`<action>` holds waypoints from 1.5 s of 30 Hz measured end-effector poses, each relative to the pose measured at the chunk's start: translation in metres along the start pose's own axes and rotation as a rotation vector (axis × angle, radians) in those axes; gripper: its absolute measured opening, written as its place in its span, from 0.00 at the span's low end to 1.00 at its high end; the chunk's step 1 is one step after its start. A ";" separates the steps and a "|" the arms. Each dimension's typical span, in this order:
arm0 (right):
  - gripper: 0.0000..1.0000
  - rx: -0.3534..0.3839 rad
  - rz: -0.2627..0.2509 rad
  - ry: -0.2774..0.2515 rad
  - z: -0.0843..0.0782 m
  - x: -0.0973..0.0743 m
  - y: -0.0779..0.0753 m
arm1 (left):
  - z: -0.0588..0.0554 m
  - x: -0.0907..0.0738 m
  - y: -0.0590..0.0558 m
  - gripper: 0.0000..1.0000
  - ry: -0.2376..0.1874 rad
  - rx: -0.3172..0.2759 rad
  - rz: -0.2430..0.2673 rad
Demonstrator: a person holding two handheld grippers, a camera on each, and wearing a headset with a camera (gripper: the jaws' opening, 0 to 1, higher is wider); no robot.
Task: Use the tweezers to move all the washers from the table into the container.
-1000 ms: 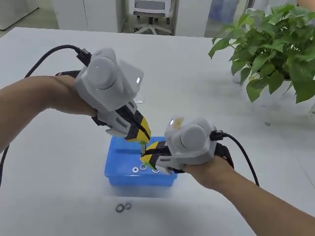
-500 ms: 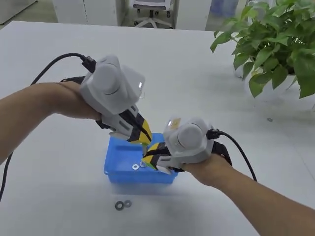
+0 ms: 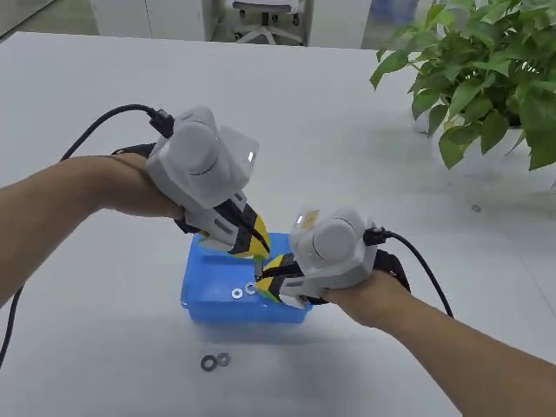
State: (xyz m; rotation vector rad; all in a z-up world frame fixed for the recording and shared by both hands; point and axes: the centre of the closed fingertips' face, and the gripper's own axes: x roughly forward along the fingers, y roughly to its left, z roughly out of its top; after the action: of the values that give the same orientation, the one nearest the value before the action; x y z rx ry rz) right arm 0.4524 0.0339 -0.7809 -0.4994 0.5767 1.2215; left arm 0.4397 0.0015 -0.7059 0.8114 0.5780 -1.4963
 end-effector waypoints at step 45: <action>0.13 -0.045 -0.006 -0.114 0.051 -0.023 0.042 | 0.018 -0.054 -0.034 0.05 0.001 0.023 0.028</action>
State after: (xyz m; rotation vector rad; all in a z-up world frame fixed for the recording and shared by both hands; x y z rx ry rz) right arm 0.4139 0.0612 -0.7293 -0.4656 0.4518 1.2503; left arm 0.4018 0.0253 -0.6566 0.8347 0.5490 -1.4797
